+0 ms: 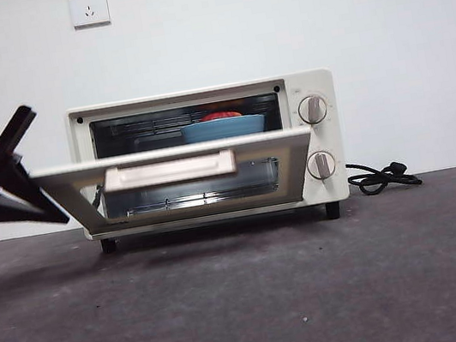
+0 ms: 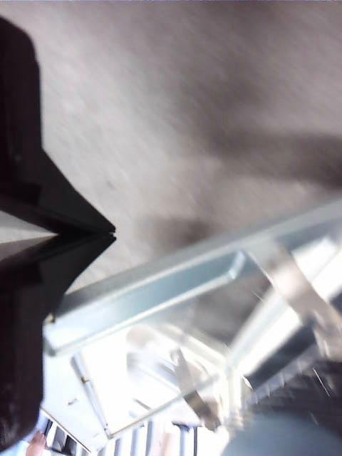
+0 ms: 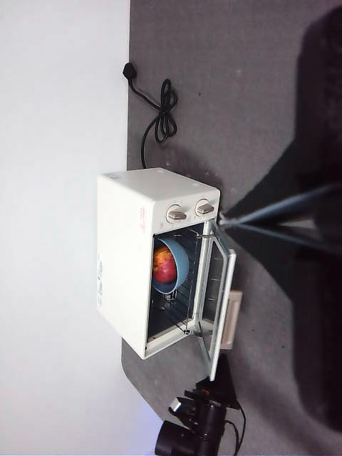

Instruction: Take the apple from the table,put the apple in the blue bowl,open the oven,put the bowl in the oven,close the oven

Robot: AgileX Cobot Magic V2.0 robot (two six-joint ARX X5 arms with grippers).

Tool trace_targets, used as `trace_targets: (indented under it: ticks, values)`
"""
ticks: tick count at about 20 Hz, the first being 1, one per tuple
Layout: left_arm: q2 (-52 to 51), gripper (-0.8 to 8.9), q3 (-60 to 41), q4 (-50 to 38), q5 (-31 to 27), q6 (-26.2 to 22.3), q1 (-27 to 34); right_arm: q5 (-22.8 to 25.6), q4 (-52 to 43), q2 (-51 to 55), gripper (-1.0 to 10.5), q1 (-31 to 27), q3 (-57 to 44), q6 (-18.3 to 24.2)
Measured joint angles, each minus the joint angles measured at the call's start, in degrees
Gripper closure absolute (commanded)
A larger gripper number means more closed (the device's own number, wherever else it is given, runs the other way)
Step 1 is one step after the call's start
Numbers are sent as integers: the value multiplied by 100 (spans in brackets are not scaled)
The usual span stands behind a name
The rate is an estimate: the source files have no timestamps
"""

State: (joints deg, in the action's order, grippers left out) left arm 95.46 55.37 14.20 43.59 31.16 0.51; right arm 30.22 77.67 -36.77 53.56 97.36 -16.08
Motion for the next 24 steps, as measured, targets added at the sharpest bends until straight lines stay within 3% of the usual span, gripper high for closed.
trace_targets:
  ticks: [16,24]
  values:
    - [0,820,1698,-116,105,175,-96,2,0,0,958,0,0,0]
    - [-133,819,1884,-35,717,63,-114,0,0,0,945,0,0,0]
